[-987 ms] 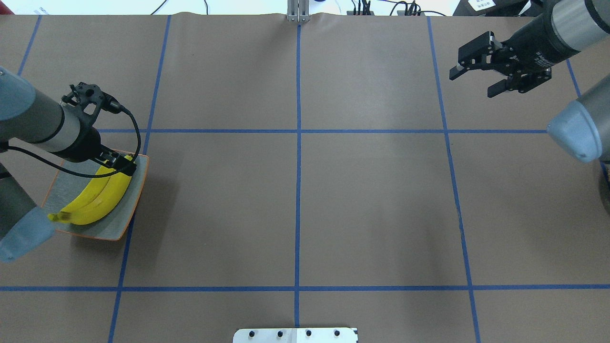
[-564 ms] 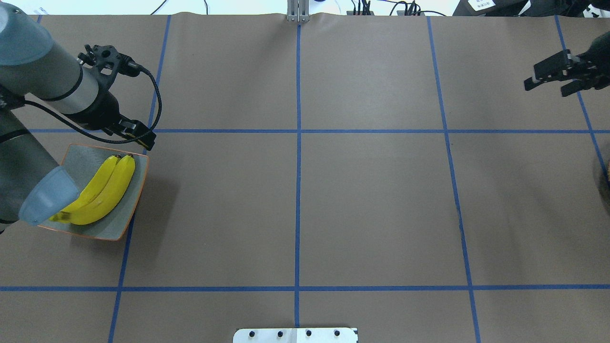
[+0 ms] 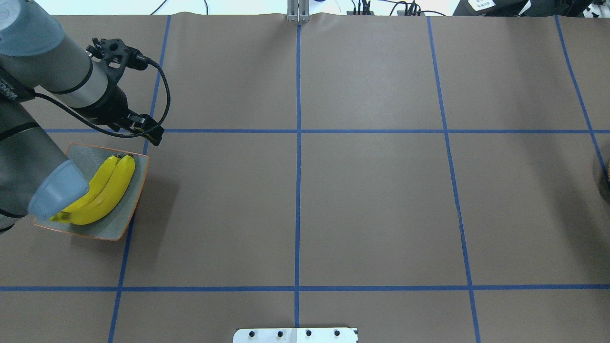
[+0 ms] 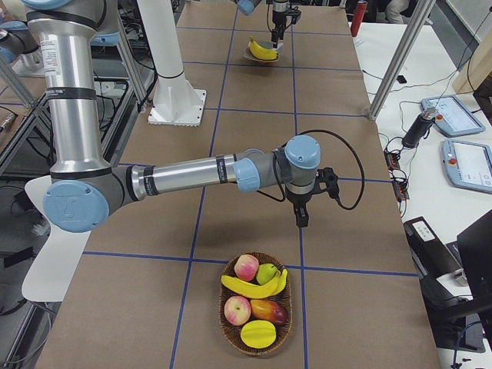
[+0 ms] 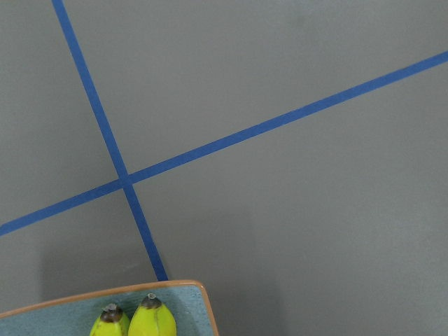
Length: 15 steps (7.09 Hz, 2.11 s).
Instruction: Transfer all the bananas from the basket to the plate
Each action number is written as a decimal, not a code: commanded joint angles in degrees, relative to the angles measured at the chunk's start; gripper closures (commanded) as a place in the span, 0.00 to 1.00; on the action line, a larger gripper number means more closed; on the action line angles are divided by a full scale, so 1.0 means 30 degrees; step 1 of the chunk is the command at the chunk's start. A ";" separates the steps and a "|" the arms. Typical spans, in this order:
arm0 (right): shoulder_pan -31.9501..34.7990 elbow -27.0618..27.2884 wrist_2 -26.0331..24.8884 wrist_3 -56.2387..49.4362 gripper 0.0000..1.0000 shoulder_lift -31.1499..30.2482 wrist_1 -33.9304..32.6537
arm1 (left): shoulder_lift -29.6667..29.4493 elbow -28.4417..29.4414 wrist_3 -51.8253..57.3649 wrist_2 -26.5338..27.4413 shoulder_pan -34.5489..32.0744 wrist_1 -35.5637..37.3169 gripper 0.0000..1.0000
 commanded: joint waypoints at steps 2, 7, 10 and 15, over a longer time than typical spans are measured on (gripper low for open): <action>0.0857 -0.0576 -0.0189 -0.3286 0.00 -0.1677 -0.0462 | -0.0236 0.0036 -0.0544 0.0041 0.0244 -0.0027 0.00; 0.1795 -0.4237 -0.0190 -1.0760 0.00 -0.1328 -0.0168 | -0.0236 0.0153 -0.1156 0.0070 0.0913 -0.0086 0.00; 0.1796 -0.6552 -0.0219 -1.4599 0.00 0.0223 -0.0081 | -0.0236 0.0153 -0.1159 0.0128 0.1122 -0.0115 0.00; 0.1415 -0.8315 -0.0924 -1.8827 0.01 0.0725 -0.0169 | -0.0206 0.0504 -0.1159 0.0392 0.1240 -0.0847 0.00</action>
